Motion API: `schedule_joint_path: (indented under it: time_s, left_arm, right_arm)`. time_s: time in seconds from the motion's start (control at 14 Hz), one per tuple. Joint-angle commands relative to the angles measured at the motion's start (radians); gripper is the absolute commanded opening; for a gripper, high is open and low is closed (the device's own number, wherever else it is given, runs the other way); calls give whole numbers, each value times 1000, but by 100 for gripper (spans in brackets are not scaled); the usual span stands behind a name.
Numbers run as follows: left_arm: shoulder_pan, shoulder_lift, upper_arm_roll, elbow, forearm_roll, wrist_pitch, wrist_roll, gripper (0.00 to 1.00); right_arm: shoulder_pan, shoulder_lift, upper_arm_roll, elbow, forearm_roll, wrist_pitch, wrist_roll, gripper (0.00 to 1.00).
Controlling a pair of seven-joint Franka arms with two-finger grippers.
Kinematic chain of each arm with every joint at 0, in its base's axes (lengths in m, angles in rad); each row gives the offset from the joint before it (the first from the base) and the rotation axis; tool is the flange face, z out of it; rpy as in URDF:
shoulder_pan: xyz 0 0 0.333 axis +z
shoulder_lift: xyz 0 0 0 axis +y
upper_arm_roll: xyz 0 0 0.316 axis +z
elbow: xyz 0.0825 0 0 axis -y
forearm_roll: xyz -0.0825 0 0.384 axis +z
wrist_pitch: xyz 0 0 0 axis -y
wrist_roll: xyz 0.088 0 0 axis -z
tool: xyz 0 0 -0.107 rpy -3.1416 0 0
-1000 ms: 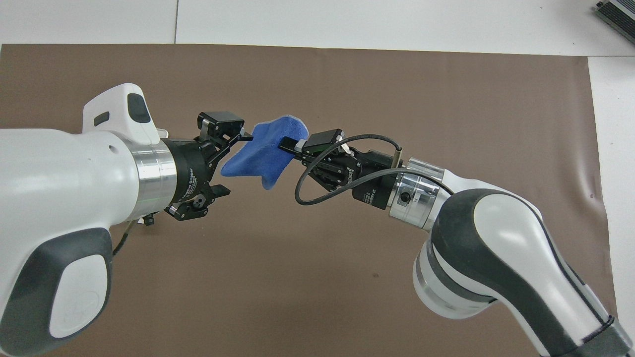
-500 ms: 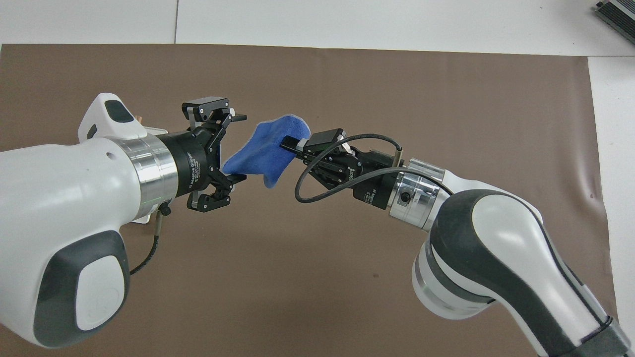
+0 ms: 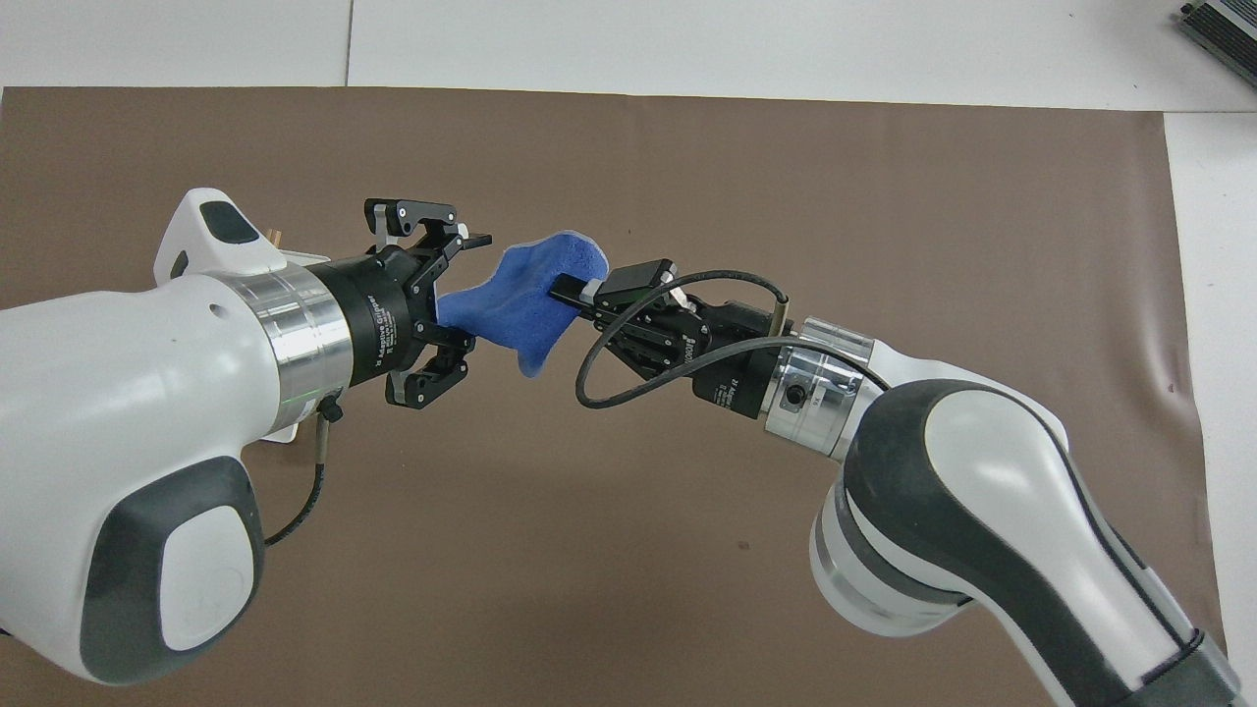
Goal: Right arm passes towel to left arm to hang
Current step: 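Close the left gripper on the towel while the right gripper releases it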
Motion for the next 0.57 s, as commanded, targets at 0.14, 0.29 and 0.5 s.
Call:
schedule_joint_path:
  time_s: [0.14,0.29,0.5]
  left_arm:
    - [-17,-13,10,-25,-16,33,-59,0]
    - [-15,-13,12,-25,-16,33,-45,0]
    - [-14,-10,13,-18,-10,31,-27,0]
  right_arm:
    - [5,-9,-1,-11,33,17,-36,0]
    - [4,-9,-1,-10,33,17,-34,0]
    - [4,-7,-1,-8,33,17,-33,0]
